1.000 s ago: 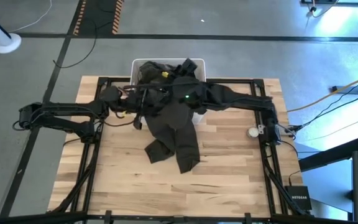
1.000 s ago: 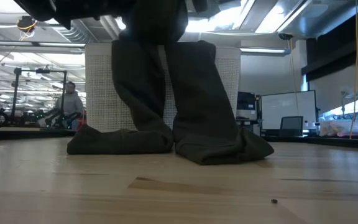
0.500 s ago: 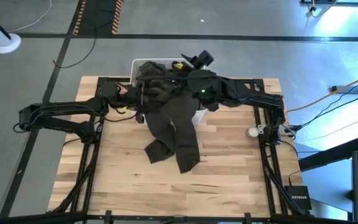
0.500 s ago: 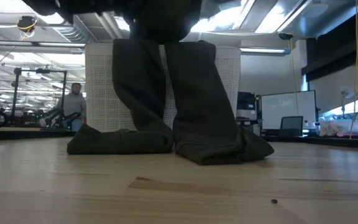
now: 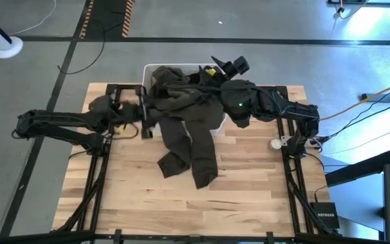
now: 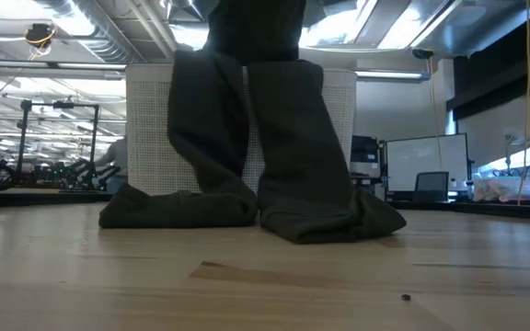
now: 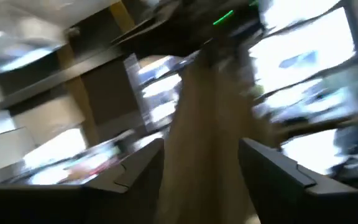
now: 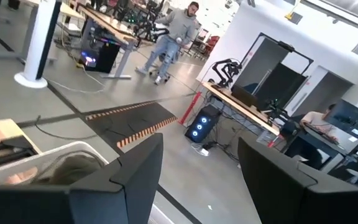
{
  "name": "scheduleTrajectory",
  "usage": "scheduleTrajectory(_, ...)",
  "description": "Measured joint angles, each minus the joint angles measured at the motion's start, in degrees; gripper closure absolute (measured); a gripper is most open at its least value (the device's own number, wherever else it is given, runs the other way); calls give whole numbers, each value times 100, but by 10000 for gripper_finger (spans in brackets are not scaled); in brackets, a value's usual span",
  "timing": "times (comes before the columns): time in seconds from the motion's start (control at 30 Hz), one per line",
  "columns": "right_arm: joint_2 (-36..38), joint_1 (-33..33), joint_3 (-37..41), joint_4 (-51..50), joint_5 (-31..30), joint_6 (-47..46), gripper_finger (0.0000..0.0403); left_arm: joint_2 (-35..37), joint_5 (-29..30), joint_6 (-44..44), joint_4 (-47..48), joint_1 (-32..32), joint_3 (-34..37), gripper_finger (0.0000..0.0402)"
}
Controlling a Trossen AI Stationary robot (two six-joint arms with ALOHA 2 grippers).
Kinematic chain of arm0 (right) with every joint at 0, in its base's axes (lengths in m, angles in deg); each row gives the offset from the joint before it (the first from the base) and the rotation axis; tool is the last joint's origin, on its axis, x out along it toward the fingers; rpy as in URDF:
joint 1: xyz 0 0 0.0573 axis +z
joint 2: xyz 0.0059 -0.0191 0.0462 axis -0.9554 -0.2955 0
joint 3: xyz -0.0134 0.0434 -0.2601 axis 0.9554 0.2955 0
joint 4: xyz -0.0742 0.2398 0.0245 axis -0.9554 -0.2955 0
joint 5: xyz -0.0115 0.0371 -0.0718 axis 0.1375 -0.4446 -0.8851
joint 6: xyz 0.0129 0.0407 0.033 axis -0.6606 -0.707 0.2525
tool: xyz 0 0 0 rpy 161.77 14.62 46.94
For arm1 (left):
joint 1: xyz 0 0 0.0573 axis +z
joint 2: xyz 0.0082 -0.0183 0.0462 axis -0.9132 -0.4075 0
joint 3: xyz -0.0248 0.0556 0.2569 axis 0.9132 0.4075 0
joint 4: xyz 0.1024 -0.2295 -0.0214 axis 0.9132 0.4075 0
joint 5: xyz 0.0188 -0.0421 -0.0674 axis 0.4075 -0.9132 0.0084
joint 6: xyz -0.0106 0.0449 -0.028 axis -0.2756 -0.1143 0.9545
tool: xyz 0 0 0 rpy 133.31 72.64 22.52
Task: Sort clothes
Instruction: Put the gray pants into the white laundry organizer
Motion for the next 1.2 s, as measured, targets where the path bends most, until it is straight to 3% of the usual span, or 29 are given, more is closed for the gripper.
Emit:
scheduleTrajectory(0.1, 0, 0, -2, 150, 20, 0, 175, -311, -690, 36, -464, -347, -5, 203)
scheduleTrajectory(0.2, 0, -2, -2, 210, 39, 0, 175, -797, -721, -377, -1034, -730, -7, 204)
scheduleTrajectory(0.5, 0, 29, 0, 220, 125, -24, 175, -2364, 366, -1811, -3421, -1223, -176, 204)
scheduleTrajectory(0.9, -7, 251, 0, 350, 120, -19, 175, -3786, 1609, -3313, -3376, -1311, -2226, 204)
scheduleTrajectory(1.2, 4, 415, 0, 473, -181, -10, 175, -3852, 1638, -3786, -3340, -1205, -2458, 204)
